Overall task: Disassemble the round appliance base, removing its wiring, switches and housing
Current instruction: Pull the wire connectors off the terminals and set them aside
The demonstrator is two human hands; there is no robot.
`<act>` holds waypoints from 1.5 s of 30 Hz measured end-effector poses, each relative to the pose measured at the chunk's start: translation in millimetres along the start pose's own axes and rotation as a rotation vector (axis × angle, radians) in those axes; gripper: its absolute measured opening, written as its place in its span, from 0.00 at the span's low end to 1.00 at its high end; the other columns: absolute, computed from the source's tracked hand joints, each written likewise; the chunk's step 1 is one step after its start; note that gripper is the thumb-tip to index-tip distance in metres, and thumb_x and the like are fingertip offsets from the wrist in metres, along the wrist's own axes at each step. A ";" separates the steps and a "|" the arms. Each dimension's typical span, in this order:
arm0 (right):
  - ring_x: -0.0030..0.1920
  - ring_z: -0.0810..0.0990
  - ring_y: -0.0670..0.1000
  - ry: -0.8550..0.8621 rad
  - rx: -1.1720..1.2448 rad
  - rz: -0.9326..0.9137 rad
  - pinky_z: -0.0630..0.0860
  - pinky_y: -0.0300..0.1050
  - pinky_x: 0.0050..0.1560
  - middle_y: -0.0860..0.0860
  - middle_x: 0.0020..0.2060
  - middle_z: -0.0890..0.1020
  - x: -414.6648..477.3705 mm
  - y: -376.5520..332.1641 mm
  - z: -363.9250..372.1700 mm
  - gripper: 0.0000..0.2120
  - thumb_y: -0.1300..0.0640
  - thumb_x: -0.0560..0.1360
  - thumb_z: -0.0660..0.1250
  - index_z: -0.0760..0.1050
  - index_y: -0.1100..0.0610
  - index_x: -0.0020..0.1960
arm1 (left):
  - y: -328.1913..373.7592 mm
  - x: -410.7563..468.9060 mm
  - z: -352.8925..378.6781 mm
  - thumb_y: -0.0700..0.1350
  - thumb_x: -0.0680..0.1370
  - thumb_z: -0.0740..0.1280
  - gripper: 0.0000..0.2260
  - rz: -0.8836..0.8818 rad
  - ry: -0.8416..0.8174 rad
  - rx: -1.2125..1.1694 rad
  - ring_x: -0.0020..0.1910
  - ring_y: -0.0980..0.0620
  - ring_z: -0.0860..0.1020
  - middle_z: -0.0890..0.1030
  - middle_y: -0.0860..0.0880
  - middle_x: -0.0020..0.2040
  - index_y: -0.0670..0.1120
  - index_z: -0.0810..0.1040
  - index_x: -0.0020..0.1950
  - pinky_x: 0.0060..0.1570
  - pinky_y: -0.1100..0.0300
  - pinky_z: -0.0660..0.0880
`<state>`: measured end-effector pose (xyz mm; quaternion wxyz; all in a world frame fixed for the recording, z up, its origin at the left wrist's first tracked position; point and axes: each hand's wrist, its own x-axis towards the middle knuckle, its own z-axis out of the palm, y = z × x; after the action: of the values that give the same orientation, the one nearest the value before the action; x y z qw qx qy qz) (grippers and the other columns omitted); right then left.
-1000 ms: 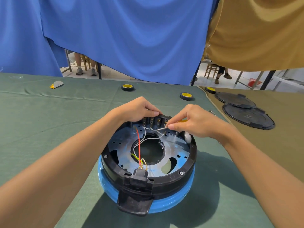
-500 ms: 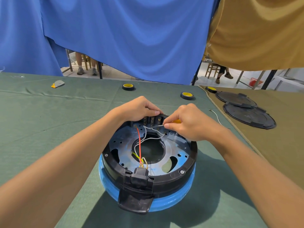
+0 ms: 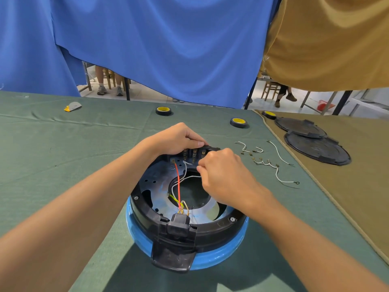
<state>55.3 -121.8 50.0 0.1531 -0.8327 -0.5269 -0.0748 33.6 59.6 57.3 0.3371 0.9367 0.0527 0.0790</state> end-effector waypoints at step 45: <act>0.39 0.78 0.36 -0.234 0.097 -0.047 0.67 0.27 0.36 0.42 0.41 0.85 56.8 51.9 -50.8 0.06 0.52 0.76 0.69 0.85 0.47 0.48 | -13.3 -22.0 -8.9 0.45 0.80 0.66 0.11 -0.083 0.095 0.051 0.58 0.53 0.79 0.83 0.52 0.58 0.49 0.82 0.61 0.65 0.52 0.72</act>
<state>128.5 -110.8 104.9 0.1288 -0.8147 -0.5637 0.0447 9.8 72.0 53.1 0.3133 0.9371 0.1096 0.1080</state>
